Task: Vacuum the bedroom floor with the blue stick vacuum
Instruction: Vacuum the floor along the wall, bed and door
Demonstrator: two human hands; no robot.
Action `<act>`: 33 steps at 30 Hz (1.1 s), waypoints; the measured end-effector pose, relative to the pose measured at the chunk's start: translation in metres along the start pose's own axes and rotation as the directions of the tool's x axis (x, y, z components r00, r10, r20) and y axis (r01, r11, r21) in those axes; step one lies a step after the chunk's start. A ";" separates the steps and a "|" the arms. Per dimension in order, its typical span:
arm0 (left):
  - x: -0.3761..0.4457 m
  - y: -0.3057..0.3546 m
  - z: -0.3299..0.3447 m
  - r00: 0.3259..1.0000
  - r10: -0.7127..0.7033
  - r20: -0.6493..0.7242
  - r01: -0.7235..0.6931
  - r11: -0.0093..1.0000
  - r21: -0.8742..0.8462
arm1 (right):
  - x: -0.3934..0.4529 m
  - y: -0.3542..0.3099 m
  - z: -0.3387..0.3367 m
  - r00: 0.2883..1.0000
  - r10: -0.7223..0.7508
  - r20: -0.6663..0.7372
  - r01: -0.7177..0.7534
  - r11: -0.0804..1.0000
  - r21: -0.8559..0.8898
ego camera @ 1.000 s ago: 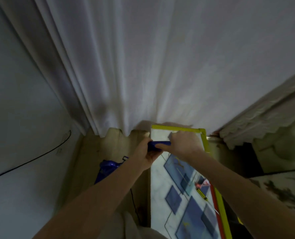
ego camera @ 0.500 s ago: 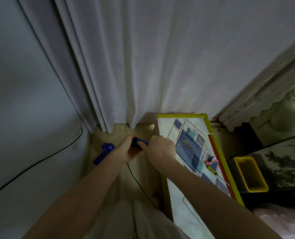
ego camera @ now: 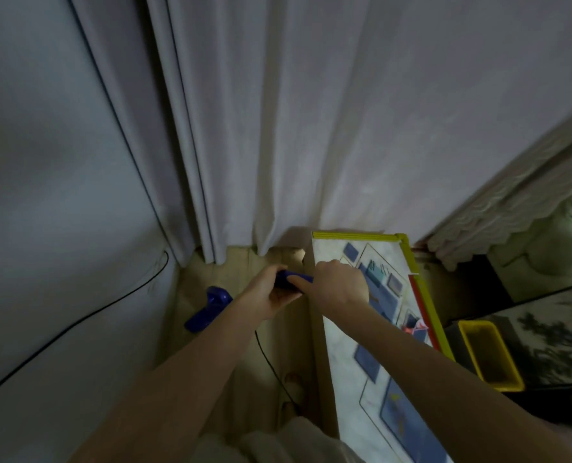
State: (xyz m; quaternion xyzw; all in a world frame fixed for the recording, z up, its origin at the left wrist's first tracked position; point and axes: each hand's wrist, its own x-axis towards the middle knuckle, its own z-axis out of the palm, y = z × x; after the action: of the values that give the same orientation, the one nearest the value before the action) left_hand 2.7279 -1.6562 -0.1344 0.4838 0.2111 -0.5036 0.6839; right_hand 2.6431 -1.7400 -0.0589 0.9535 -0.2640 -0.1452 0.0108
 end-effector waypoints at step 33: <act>0.144 0.132 0.108 0.976 0.063 -0.208 -0.164 0.841 -0.516 | 0.297 0.078 -0.052 0.795 -0.605 0.038 0.600 0.777 -0.192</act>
State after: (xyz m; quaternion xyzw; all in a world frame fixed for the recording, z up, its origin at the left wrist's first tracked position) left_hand 2.8822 -1.8173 -0.1386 0.3321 0.3746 -0.3378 0.7970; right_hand 2.8616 -1.9607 -0.0814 0.9838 0.0702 -0.1536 0.0603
